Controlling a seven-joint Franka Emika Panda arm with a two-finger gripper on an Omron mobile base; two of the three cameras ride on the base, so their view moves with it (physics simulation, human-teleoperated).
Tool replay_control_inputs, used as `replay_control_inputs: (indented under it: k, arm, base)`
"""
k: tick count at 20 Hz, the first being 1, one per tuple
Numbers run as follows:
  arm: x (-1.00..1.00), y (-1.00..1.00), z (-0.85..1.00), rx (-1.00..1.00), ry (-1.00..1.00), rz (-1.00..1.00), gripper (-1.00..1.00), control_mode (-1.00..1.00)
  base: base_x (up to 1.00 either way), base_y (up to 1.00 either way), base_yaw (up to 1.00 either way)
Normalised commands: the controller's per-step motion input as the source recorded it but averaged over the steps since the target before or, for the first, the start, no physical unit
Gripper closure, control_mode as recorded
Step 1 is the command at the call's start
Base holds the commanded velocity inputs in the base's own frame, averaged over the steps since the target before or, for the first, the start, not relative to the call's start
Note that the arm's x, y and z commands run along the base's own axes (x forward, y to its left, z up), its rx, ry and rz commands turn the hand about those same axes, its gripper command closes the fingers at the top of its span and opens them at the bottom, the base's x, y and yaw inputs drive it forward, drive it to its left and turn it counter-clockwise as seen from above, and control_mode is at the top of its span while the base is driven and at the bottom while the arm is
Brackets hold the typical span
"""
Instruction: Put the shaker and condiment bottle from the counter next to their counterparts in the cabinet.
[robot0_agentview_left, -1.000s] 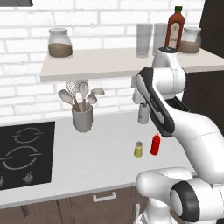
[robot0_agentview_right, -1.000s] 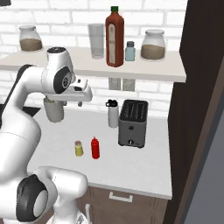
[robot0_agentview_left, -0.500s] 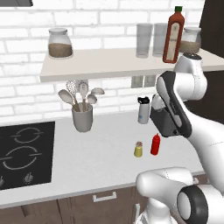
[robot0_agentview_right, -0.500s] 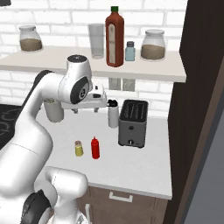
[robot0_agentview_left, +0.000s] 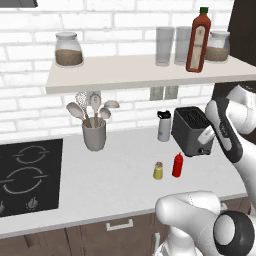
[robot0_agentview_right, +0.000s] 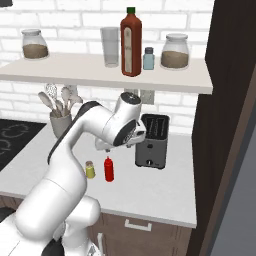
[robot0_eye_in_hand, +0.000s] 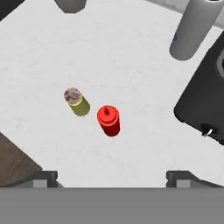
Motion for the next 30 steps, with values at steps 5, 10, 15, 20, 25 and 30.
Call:
replay_control_inputs:
  k: [5, 10, 15, 20, 25, 30]
  arm:
    - [-0.22, -0.04, -0.58, 0.08, 0.0, 0.25, -1.0, -1.0]
    - [-0.04, 0.07, -0.29, 0.01, -0.08, 0.03, -1.0, -1.0]
    - [0.0, 0.02, -0.17, 0.0, -0.05, 0.05, -1.0, -1.0]
    - [0.0, 0.0, -0.1, 0.17, -0.01, 0.17, -1.0, -1.0]
    - [0.02, 0.05, -0.19, 0.07, -0.03, 0.12, -1.0, -1.0]
    - [0.28, 0.0, -0.16, 0.06, -0.08, 0.07, -1.0, -1.0]
  base:
    - [0.0, 0.0, 0.0]
    - [0.0, 0.0, 0.0]
    - [0.0, 0.0, 0.0]
    - [0.0, 0.0, 0.0]
    - [0.0, 0.0, 0.0]
    - [0.0, 0.0, 0.0]
